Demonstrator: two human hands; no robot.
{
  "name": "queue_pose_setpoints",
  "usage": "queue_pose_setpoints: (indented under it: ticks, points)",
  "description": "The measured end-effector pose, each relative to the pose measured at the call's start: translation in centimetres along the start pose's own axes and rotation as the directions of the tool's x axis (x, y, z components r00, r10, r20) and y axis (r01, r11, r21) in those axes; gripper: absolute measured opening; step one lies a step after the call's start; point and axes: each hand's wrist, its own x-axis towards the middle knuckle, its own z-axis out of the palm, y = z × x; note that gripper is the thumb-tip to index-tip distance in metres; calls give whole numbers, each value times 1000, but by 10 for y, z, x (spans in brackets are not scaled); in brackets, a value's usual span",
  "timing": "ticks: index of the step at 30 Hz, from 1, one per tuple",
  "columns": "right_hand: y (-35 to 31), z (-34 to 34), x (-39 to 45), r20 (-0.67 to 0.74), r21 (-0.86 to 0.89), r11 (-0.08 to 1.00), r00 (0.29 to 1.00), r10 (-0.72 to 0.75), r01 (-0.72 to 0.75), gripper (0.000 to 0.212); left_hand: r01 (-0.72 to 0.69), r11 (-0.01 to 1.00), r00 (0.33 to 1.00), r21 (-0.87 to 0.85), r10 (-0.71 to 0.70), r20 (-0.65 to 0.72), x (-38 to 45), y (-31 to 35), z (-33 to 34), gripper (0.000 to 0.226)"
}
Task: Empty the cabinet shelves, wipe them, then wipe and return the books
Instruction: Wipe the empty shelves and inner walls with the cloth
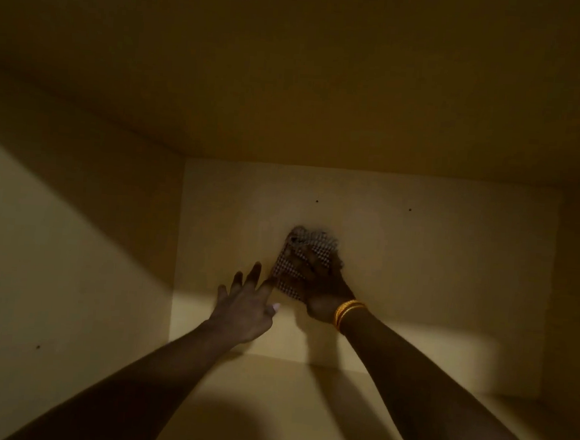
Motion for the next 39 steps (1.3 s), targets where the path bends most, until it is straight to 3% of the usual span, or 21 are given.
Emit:
queue_pose_setpoints:
  ticks: [4,6,8,11,15,20,28,31,34,36,39]
  points:
    - [-5,26,-30,107,-142,948,957,-270,283,77,9,1000,1000,16,-9,0,-1,-15,0,65]
    - [6,39,-49,167,-230,909,934,-315,348,73,14,1000,1000,26,-13,-8,0,-22,-3,66]
    - [18,47,-67,143,-247,902,934,-328,355,70,24,999,1000,21,-23,-14,0,-31,-6,67]
    - [30,48,-82,-31,-229,947,970,-240,227,72,38,999,999,9,-38,-25,1,-41,-10,66]
    - [26,22,-55,-188,-79,995,981,42,-58,86,42,999,998,35,-41,-50,1,-52,-11,65]
    - [-7,-12,24,-231,68,983,956,181,-169,87,83,995,994,52,-79,-79,3,-59,-13,67]
    - [-85,-6,91,-185,88,996,983,-10,26,83,223,967,968,-123,-234,-84,-7,-66,3,72]
    - [-103,9,86,-74,54,971,971,-228,232,74,243,947,962,-210,-263,-73,-14,-69,12,72]
    - [-105,31,69,82,-109,903,909,-409,416,70,249,942,959,-224,-272,-80,-22,-78,17,66]
    - [-98,45,56,71,-124,890,898,-434,440,69,276,934,953,-226,-297,-64,-25,-85,19,67]
    - [-91,48,40,-93,-107,937,935,-342,332,69,303,918,941,-256,-331,-72,-28,-96,20,69]
